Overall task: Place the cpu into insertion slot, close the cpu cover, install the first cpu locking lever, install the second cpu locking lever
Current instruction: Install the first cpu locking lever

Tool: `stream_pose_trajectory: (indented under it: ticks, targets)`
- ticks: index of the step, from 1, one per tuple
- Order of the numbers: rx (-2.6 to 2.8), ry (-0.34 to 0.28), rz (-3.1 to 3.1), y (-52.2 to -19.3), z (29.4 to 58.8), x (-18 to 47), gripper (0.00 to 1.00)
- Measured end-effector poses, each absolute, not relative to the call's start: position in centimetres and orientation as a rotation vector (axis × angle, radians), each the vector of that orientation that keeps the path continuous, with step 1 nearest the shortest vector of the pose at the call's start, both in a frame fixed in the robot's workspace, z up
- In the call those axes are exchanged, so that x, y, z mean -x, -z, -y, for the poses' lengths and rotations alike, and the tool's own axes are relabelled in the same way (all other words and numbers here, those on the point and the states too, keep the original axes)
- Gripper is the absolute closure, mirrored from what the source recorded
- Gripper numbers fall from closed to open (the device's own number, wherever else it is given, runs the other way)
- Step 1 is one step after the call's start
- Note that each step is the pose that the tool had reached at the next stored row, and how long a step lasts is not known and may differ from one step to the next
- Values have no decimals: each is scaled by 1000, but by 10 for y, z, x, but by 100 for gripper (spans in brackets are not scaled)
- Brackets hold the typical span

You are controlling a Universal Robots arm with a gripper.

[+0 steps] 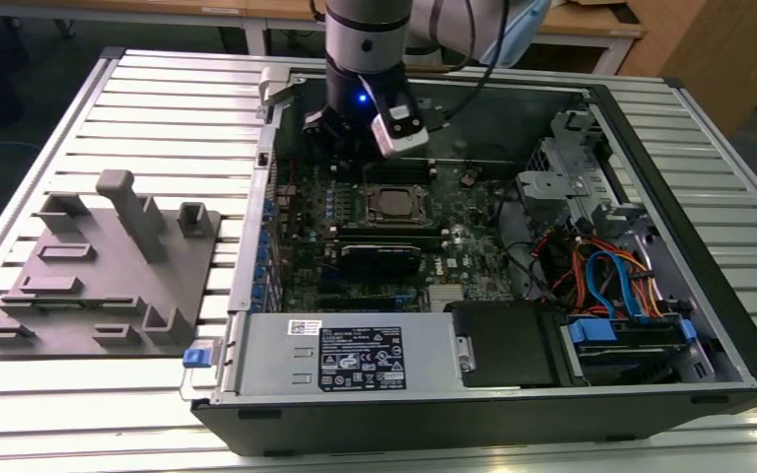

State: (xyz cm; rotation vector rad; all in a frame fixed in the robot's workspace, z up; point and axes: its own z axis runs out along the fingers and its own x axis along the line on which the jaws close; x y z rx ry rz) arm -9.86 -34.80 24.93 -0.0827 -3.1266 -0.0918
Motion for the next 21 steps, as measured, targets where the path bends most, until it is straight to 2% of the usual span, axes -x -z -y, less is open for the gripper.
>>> stream_pose_trajectory:
  ticks: [21]
  targets:
    - [69,93,3130,-249,341,100,90]
